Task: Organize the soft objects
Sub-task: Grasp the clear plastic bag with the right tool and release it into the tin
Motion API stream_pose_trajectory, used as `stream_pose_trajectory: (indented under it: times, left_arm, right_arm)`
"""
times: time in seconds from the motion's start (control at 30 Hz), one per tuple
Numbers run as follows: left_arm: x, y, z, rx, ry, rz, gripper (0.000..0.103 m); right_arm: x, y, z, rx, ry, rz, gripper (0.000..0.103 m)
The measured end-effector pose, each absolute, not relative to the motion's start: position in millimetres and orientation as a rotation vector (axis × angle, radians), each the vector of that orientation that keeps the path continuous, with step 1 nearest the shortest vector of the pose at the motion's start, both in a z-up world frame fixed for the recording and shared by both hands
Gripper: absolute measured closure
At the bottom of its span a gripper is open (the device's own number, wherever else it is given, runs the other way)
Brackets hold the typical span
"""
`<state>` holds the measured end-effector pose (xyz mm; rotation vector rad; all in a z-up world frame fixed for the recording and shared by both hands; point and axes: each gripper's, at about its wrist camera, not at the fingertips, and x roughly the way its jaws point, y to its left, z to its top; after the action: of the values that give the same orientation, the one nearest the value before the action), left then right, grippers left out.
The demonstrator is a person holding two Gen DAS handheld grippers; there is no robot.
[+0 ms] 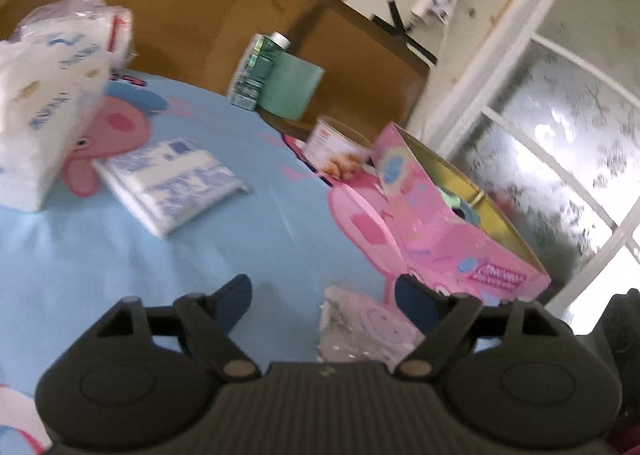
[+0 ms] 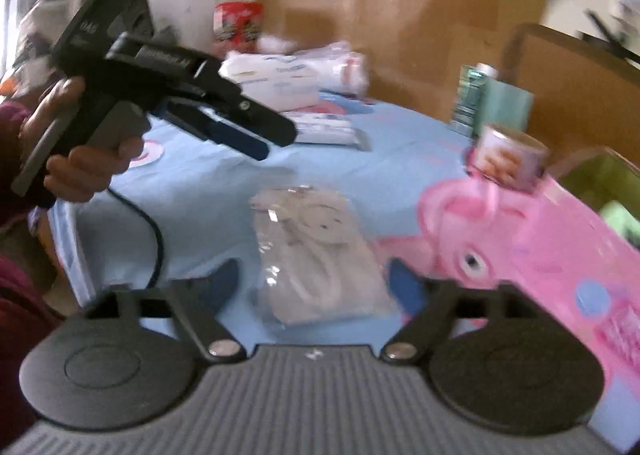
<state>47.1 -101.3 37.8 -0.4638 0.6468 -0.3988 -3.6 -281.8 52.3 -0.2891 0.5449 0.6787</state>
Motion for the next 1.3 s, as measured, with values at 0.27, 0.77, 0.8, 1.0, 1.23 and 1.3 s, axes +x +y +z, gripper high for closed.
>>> stream_pose_trajectory:
  times: [0.27,0.77,0.8,1.0,1.23,1.3]
  left_arm:
    - [50.1,-140.5,30.6,-0.364,0.700,-0.452,0.032]
    - [59.5,-176.5,89.9,-0.307,0.580,-0.505,0.032]
    - [65.7,-184.8,98.3,-0.294,0.564,-0.521,0.032]
    - [111.0,-255.9,126.5,-0.182,0.499,-0.617,0.032]
    - [169.9,-340.2,134.3,-0.142,0.494,-0.697,0.029]
    - [182.9,-362.8,128.8,-0.121,0.511,-0.668,0.019]
  right_arm:
    - [-8.5,-276.7,35.2,-0.220,0.542,0.604,0.018]
    - [-27.0,-295.1,61.4,-0.246,0.243,0.417,0.031]
    - [-26.1,-300.4,65.7,-0.252,0.219,0.391,0.031]
    - [-6.6,-347.4,82.9,-0.244,0.159,0.220,0.035]
    - [28.9,-405.2,84.1,-0.260,0.196,0.025,0.037]
    - [44.4,-415.2,79.4,-0.285,0.234,-0.088,0.036]
